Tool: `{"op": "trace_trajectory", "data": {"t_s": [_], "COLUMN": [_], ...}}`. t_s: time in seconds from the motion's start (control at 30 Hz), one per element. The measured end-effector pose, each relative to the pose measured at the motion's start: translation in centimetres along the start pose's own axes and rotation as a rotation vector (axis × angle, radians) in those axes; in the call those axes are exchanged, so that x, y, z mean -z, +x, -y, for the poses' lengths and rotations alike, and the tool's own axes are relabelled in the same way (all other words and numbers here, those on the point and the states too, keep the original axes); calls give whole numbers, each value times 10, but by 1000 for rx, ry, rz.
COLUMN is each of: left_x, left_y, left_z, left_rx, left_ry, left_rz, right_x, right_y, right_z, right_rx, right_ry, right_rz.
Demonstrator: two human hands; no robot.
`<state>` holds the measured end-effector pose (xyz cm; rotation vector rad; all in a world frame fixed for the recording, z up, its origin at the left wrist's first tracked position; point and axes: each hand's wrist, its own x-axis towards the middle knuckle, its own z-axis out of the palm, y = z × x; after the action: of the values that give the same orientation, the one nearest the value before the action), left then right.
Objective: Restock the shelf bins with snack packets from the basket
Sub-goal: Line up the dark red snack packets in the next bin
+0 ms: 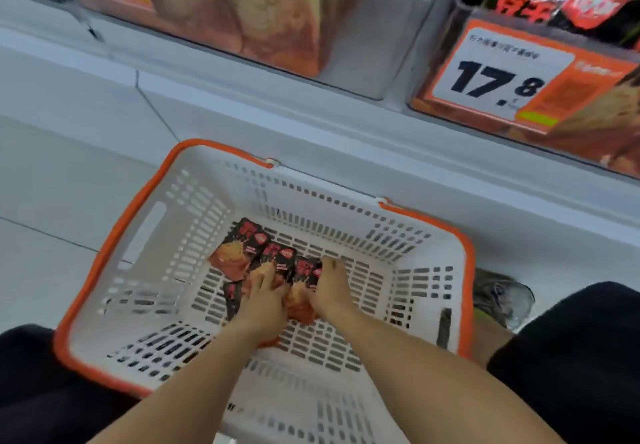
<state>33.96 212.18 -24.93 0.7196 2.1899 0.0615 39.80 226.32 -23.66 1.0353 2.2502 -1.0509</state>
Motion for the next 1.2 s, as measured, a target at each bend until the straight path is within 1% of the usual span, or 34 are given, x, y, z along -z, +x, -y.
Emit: {"op": "trace_trajectory", "data": {"t_s": [0.07, 0.13, 0.2, 0.23, 0.27, 0.33, 0.43, 0.5, 0.57, 0.6, 0.7, 0.73, 0.77, 0.8, 0.87, 0.9, 0.97, 1.1, 1.13, 1.17, 1.2], "left_x": [1, 5, 15, 22, 34, 59, 107, 144, 170, 182, 213, 222, 230, 237, 246, 247, 248, 248, 248, 247, 247], "left_y": [-3, -9, -13, -16, -22, -32, -60, -89, -115, -128, -154, -156, -156, -153, -148, -147, -146, -144, -144, -143, -144], "left_z": [2, -4, -19, -29, -41, -69, -123, -168, -210, -229, -270, -280, -287, -294, -302, -304, -307, -308, -308, -308, -308], "left_rx": [4, 39, 40, 9, -41, -194, -418, -588, -716, -766, -895, -937, -952, -935, -878, -869, -861, -839, -840, -839, -842], "left_ry": [-36, -80, -159, -240, -377, -673, -830, -878, -830, -790, -627, -526, -398, -261, -40, 15, 57, 79, 85, 89, 85], "left_rz": [9, -43, -167, -211, -210, -142, -187, -244, -384, -502, -958, -1077, -1159, -1205, -1204, -1178, -1145, -1175, -1178, -1180, -1180], "right_x": [-3, 5, 26, 42, 61, 109, 195, 254, 307, 330, 386, 400, 412, 422, 431, 431, 429, 436, 440, 442, 443], "right_y": [7, 4, -5, -13, -21, -45, -99, -143, -186, -205, -246, -252, -253, -251, -242, -238, -235, -250, -251, -249, -244], "right_z": [-6, -6, -1, 3, 6, 10, 16, 16, 14, 10, -6, -12, -18, -24, -31, -32, -30, -21, -20, -21, -23], "right_rx": [-68, 4, 87, 137, 178, 273, 412, 531, 668, 738, 857, 863, 854, 838, 806, 802, 816, 896, 900, 887, 865], "right_ry": [60, 49, -67, -166, -219, -258, -269, -288, -336, -312, -169, -151, -153, -168, -198, -205, -182, -79, -77, -92, -123], "right_rz": [27, 11, -7, 27, 45, 55, -100, -219, -442, -583, -985, -1090, -1155, -1187, -1163, -1138, -1131, -1350, -1371, -1352, -1294]}}
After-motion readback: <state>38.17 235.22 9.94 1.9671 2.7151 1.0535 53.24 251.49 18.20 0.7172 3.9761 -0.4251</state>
